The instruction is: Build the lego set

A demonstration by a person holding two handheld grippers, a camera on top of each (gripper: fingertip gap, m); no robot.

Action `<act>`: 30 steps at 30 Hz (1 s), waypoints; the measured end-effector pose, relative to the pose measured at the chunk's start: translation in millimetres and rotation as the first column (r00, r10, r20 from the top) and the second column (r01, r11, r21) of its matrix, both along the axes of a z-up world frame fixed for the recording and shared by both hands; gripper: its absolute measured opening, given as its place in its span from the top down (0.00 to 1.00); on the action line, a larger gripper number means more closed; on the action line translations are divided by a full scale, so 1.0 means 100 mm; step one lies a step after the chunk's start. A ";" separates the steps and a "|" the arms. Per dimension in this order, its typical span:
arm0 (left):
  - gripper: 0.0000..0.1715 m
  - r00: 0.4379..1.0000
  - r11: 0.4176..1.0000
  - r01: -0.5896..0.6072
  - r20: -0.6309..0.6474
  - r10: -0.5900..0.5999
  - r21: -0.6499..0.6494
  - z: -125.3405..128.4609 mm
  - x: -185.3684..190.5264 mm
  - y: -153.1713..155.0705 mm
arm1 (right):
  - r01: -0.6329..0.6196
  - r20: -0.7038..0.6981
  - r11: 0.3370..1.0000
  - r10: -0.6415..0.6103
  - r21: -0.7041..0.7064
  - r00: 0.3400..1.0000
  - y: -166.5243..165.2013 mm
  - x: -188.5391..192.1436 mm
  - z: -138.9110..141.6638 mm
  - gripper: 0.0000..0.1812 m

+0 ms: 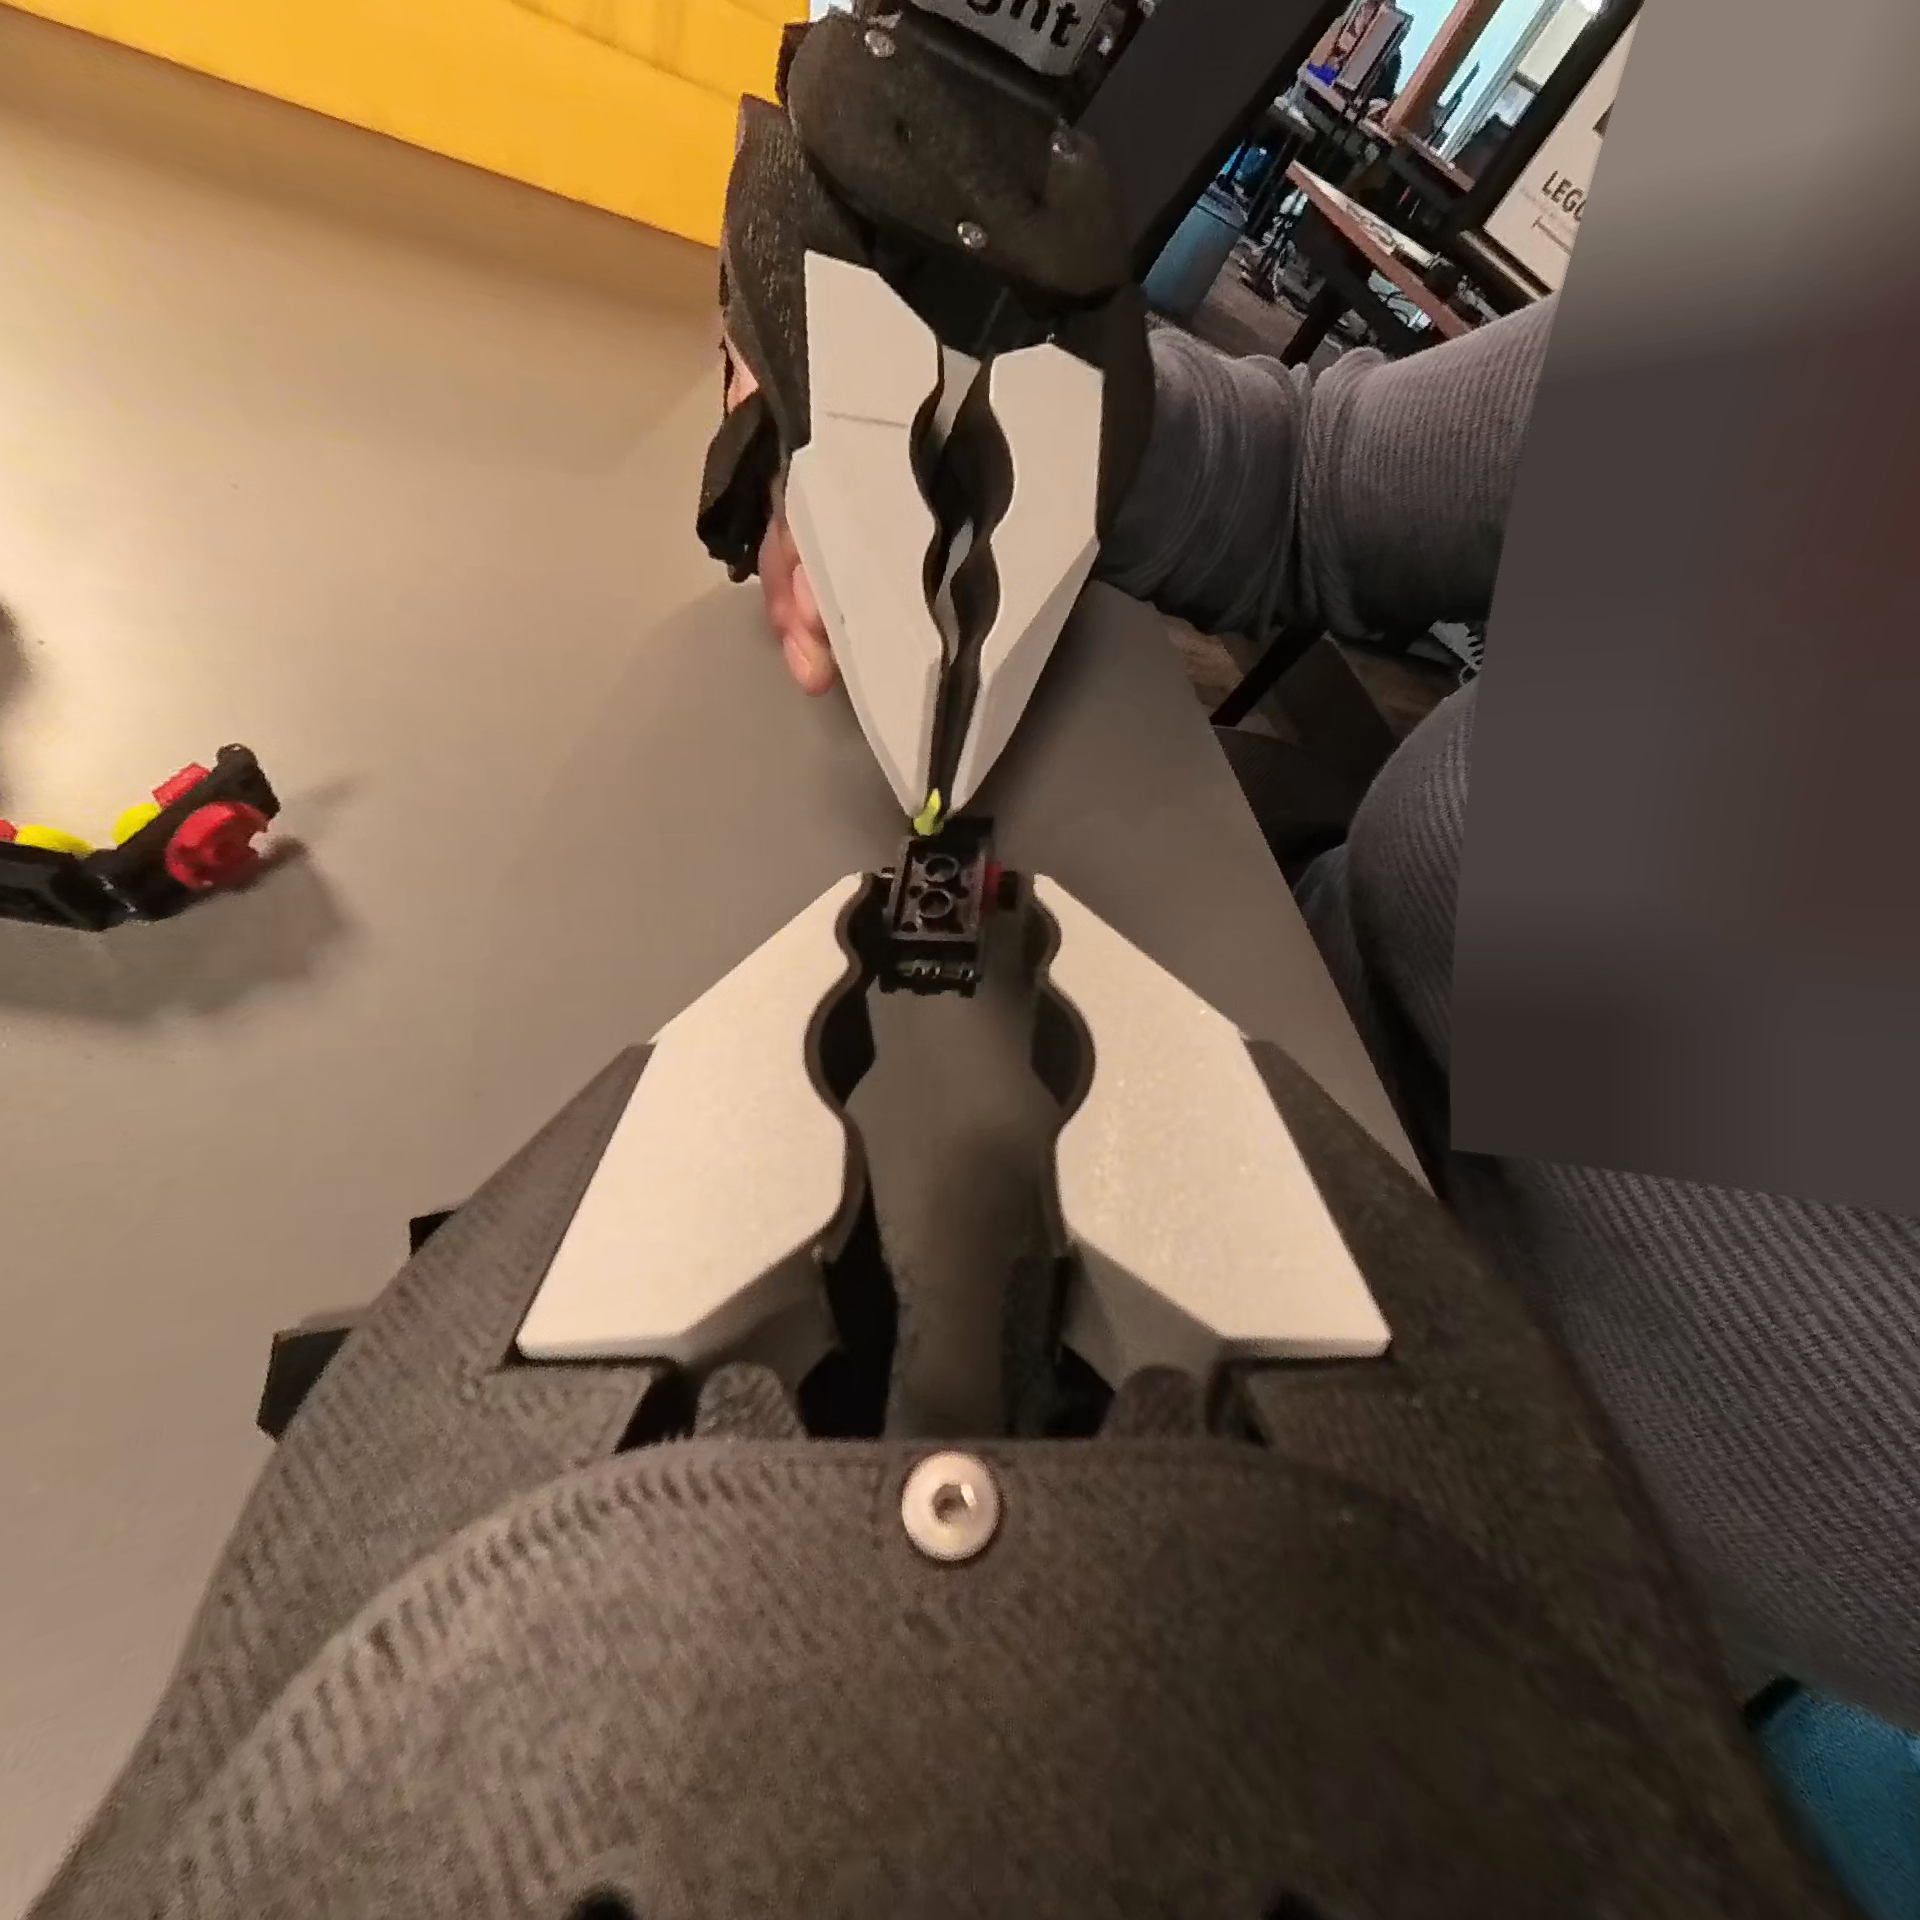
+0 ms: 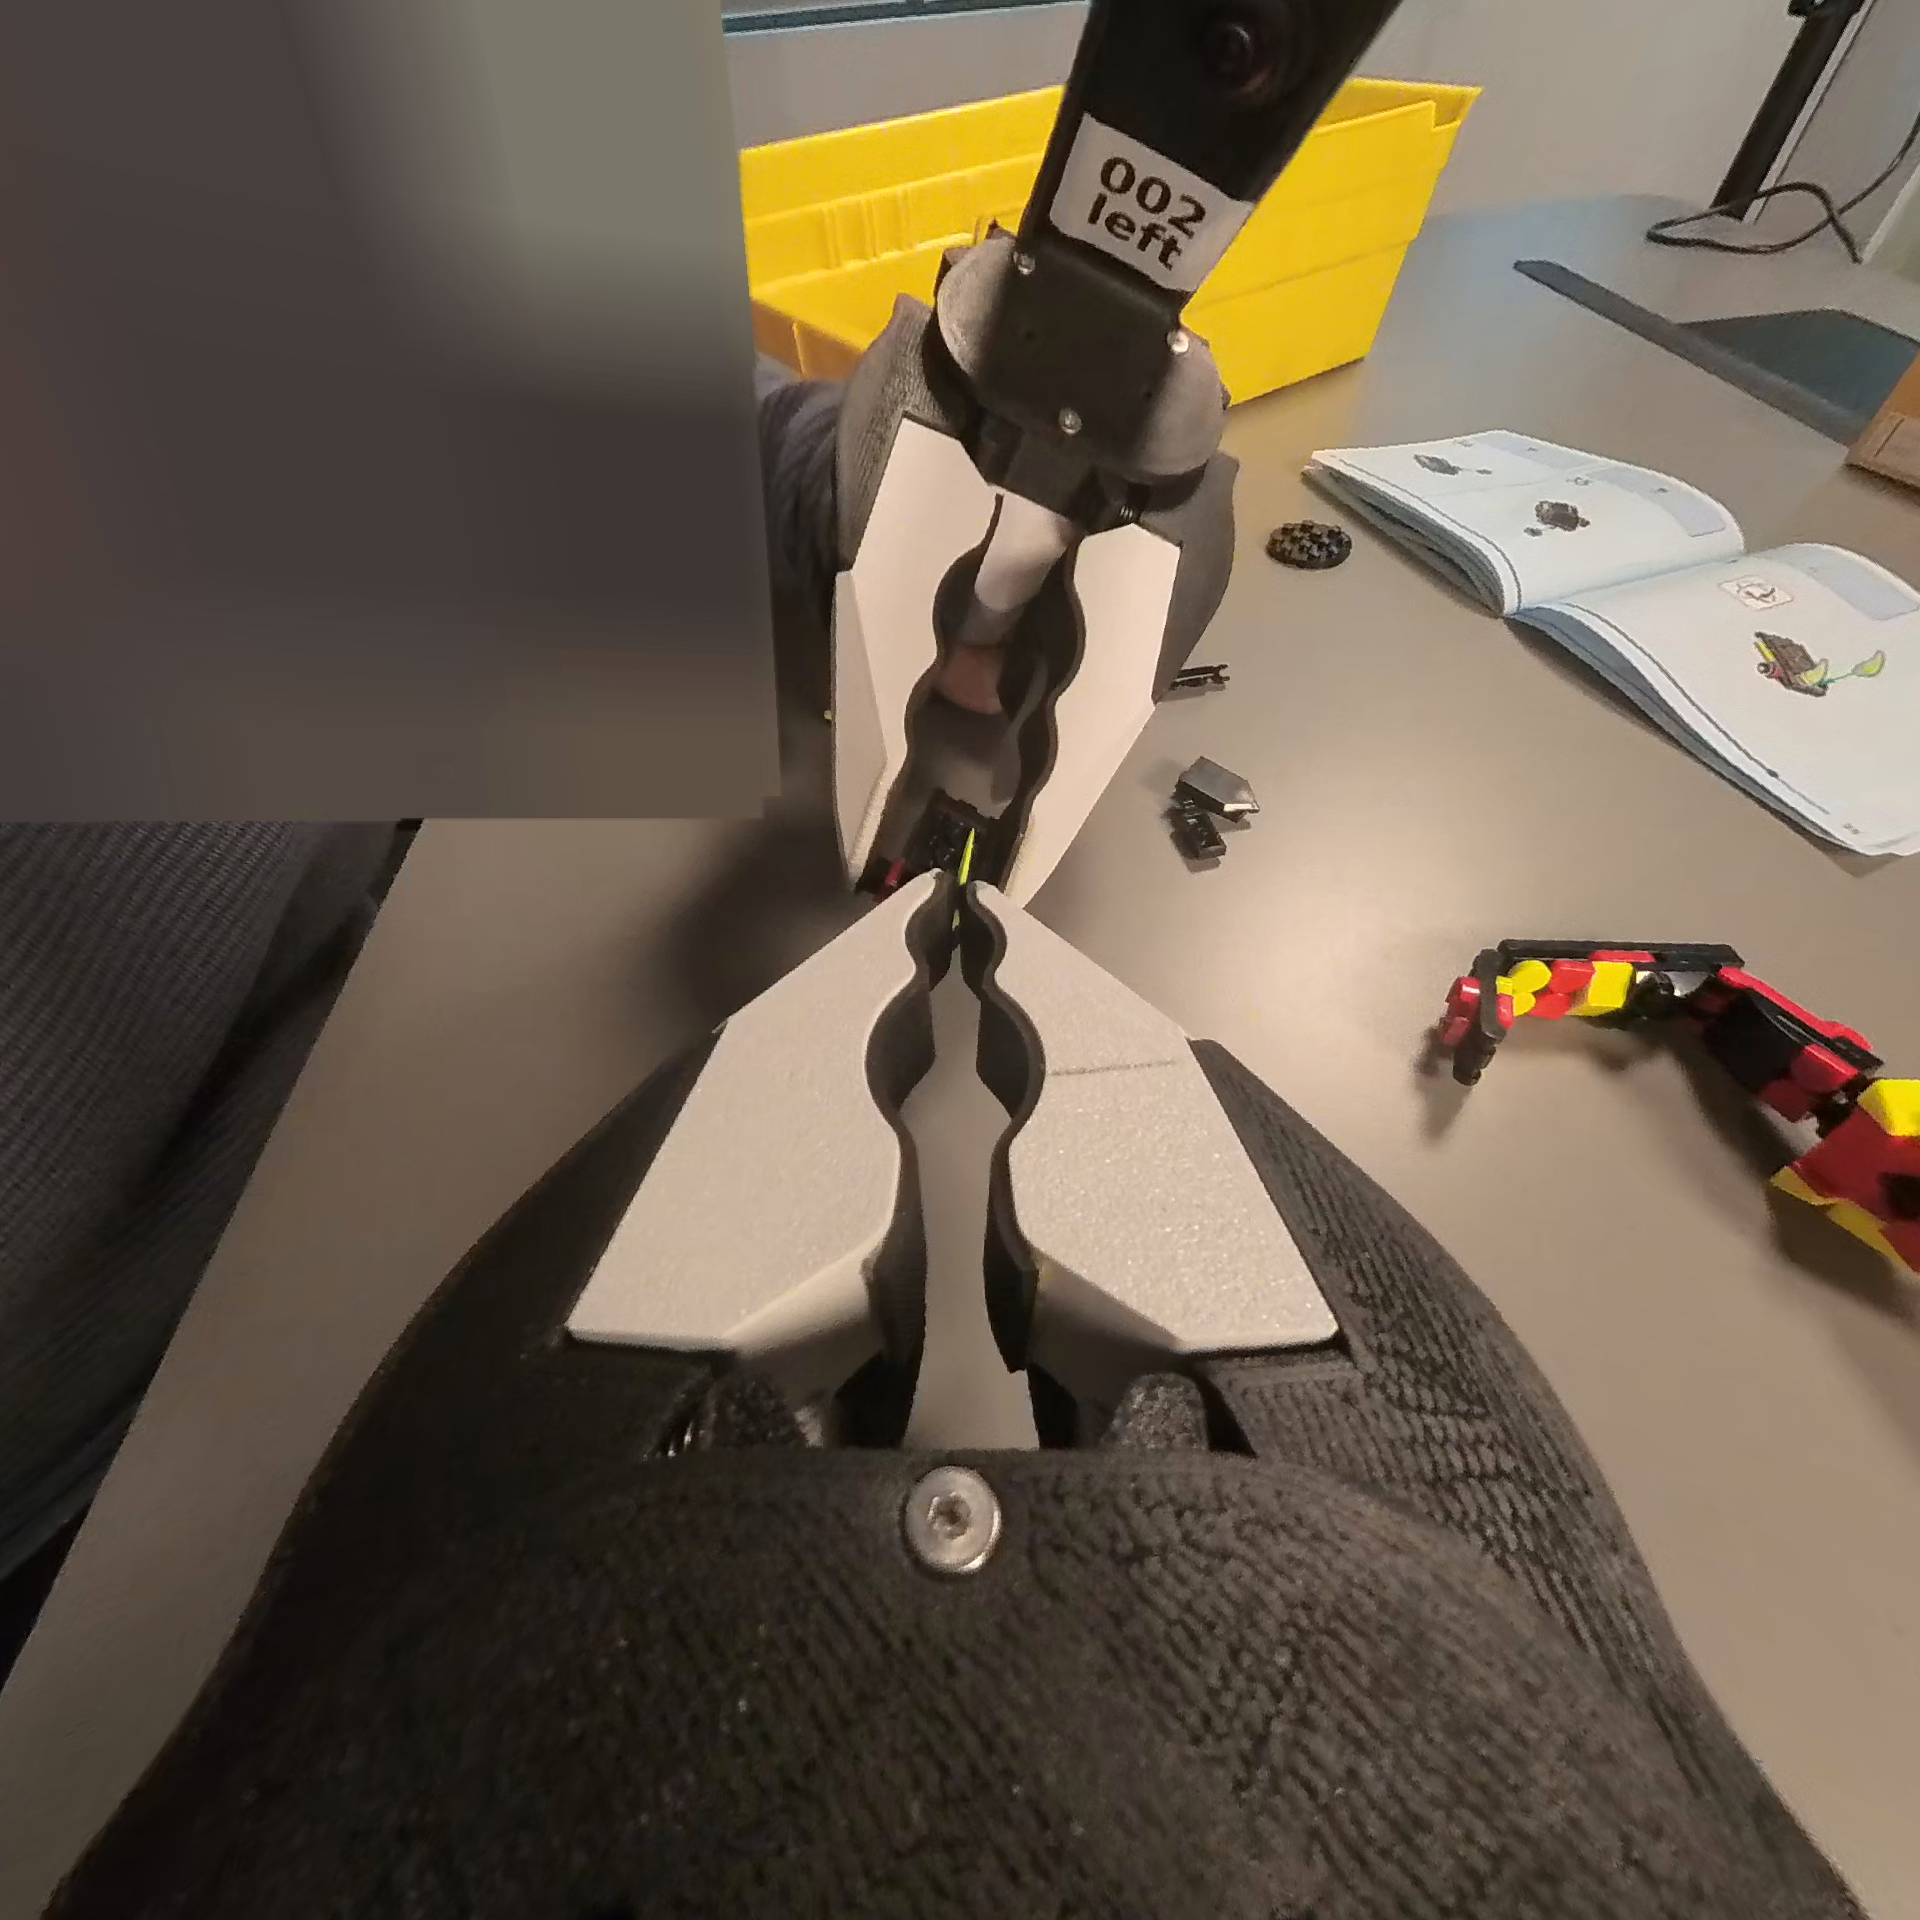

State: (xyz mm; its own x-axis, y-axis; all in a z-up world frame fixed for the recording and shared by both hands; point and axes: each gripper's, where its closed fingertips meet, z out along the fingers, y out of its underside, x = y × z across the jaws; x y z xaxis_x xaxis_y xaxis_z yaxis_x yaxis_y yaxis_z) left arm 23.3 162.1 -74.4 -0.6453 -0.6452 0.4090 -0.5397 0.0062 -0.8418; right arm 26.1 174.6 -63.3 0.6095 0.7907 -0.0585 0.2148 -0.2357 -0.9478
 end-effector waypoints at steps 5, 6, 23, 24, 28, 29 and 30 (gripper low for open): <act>0.86 1.000 0.999 -0.016 0.009 0.016 -0.035 0.04 0.01 0.03 | 0.028 -0.092 0.998 -0.032 -0.048 0.995 0.04 0.01 0.05 1.00; 0.86 1.000 0.999 -0.018 0.010 0.018 -0.034 0.04 0.02 0.03 | 0.030 -0.099 0.998 -0.035 -0.055 0.994 0.05 0.01 0.05 1.00; 0.86 0.999 0.999 -0.023 0.032 0.024 -0.033 0.06 0.02 0.03 | 0.022 -0.175 0.993 -0.042 -0.118 0.984 0.06 0.00 0.06 0.97; 0.86 0.999 0.999 -0.024 0.032 0.025 -0.034 0.06 0.02 0.03 | 0.020 -0.181 0.992 -0.042 -0.123 0.983 0.06 0.00 0.06 0.97; 0.86 0.999 0.999 -0.026 0.033 0.028 -0.045 0.07 0.02 0.04 | 0.024 -0.216 0.992 -0.050 -0.123 0.975 0.08 0.02 0.10 0.94; 0.86 0.999 0.998 -0.028 0.034 0.030 -0.051 0.08 0.02 0.04 | 0.024 -0.231 0.993 -0.052 -0.120 0.972 0.08 0.02 0.13 0.92; 0.86 0.999 0.998 -0.031 0.037 0.033 -0.059 0.09 0.02 0.05 | 0.026 -0.247 0.993 -0.053 -0.113 0.968 0.08 0.03 0.15 0.92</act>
